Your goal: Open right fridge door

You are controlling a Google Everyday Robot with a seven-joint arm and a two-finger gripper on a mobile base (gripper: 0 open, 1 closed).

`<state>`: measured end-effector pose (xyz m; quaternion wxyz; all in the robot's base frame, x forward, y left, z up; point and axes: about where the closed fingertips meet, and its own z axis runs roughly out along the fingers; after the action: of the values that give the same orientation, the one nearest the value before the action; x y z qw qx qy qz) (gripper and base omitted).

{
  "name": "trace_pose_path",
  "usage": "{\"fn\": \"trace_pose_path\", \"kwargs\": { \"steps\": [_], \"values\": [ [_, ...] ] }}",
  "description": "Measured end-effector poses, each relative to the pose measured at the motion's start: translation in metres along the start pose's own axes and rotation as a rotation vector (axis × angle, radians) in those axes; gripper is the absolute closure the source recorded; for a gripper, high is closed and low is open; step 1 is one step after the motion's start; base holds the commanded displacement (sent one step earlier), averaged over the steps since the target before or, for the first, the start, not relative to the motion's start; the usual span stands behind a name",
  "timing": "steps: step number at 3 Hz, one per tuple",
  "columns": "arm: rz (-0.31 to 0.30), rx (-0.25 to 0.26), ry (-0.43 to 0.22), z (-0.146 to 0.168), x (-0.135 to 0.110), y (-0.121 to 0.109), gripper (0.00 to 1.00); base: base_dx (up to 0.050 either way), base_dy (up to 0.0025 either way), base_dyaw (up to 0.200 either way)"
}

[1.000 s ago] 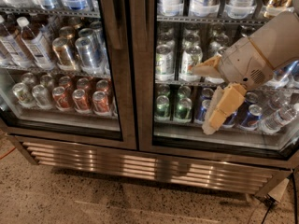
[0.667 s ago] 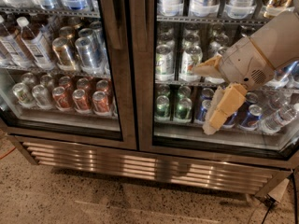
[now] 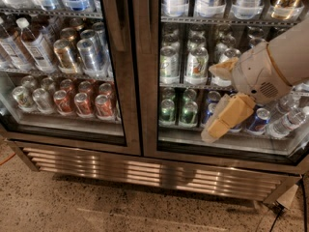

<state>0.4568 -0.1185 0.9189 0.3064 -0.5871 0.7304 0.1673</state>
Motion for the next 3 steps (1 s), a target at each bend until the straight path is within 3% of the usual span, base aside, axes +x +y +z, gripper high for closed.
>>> {"fn": "trace_pose_path", "kwargs": {
  "steps": [1, 2, 3],
  "values": [
    [0.013, 0.074, -0.019, -0.001, 0.0, -0.016, 0.0, 0.0, 0.0, 0.0],
    [0.01, -0.014, -0.101, -0.001, 0.001, -0.014, 0.0, 0.0, 0.0, 0.0],
    [-0.031, -0.208, -0.315, 0.003, -0.002, -0.001, 0.0, 0.0, 0.0, 0.0]
  ]
}}
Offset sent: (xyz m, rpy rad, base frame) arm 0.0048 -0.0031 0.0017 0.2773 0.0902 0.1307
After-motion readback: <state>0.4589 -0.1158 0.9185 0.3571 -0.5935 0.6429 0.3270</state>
